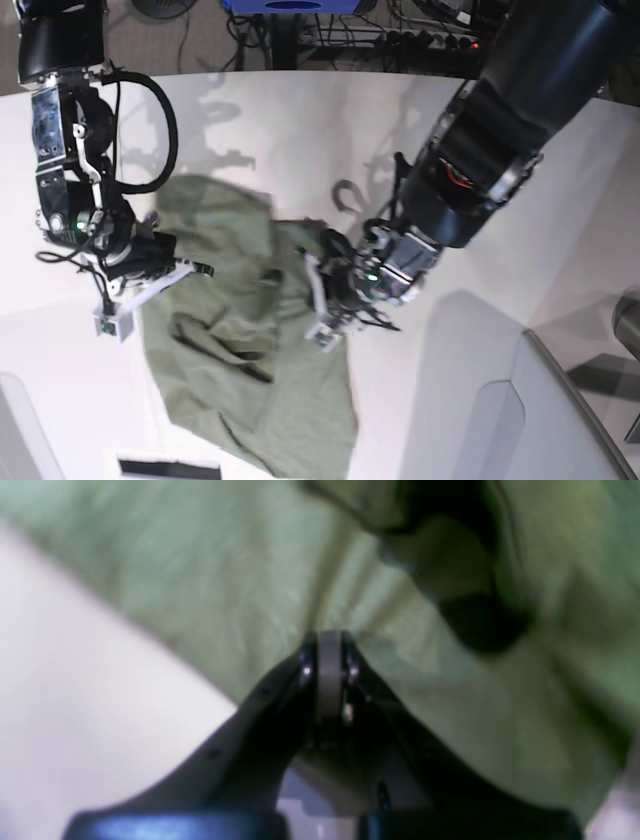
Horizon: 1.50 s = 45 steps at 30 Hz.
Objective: Layout the t-shirt on the table in an organized manner, then fold the t-shirt properly
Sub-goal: 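Lower the shirt onto the table and grasp its edges with both grippers, then release with the left gripper and raise it away from the shirt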
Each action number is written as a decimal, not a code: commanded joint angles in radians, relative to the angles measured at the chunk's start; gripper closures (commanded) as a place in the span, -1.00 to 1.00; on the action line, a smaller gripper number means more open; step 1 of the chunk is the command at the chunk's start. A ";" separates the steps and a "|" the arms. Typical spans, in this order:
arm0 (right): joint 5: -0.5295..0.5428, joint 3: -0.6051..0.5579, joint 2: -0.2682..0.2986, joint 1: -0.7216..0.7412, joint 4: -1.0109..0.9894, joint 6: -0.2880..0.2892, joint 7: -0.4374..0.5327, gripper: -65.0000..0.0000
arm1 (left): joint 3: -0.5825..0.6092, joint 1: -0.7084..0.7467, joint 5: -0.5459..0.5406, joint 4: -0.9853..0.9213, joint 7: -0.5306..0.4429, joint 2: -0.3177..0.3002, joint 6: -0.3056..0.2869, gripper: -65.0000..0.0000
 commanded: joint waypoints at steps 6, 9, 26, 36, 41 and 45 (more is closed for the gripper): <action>0.000 -0.122 -0.047 0.026 0.004 0.000 0.007 0.99 | -0.006 0.042 0.035 0.004 0.104 -0.084 0.030 1.00; 0.000 -0.127 -0.071 0.056 -0.063 0.000 0.007 0.99 | -0.035 0.102 0.035 0.113 0.146 -0.127 0.030 1.00; 0.000 -0.228 -0.104 0.286 -0.419 0.002 0.132 0.80 | -0.332 0.386 0.042 0.714 0.430 -0.274 0.027 1.00; 0.006 -0.395 -0.137 0.365 -0.588 0.002 0.239 0.10 | -0.510 0.465 0.041 1.012 0.548 -0.309 0.027 1.00; 0.000 -0.400 -0.177 0.359 -0.610 0.002 0.245 0.03 | -0.611 0.545 0.042 1.109 0.549 -0.309 0.027 1.00; 0.000 -0.400 -0.185 0.375 -0.654 0.002 0.263 -0.26 | -0.735 0.622 0.042 1.107 0.549 -0.338 0.027 1.00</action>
